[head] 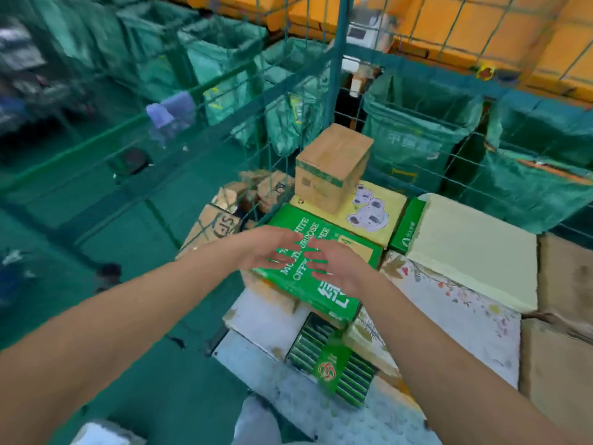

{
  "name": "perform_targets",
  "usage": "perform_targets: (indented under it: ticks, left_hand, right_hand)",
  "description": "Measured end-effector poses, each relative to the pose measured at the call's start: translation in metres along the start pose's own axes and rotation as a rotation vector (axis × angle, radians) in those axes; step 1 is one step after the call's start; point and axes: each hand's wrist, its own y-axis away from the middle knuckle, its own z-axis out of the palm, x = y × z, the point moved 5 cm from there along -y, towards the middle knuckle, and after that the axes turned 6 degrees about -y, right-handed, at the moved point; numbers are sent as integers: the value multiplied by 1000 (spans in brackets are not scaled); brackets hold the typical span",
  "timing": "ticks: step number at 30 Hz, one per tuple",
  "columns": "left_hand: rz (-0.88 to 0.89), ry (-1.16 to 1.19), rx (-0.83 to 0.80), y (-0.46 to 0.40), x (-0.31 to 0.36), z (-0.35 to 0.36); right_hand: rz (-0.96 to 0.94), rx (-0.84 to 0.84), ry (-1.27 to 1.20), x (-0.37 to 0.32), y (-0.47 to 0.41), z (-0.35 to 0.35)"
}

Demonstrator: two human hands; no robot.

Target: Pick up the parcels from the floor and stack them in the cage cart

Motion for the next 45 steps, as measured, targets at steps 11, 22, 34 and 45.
perform_targets:
  ticks: [11, 22, 34, 45]
  left_hand:
    - [-82, 312, 251, 169, -146, -15]
    - [-205, 609, 543, 291, -295, -42]
    - [-301, 837, 724, 404, -445, -127]
    - [-319, 986, 909, 502, -547, -225]
  right_hand:
    - [44, -281, 268, 82, 57, 124]
    - [136, -578, 555, 164, 93, 278]
    - [211, -730, 817, 237, 108, 456]
    - [197, -873, 996, 276, 122, 648]
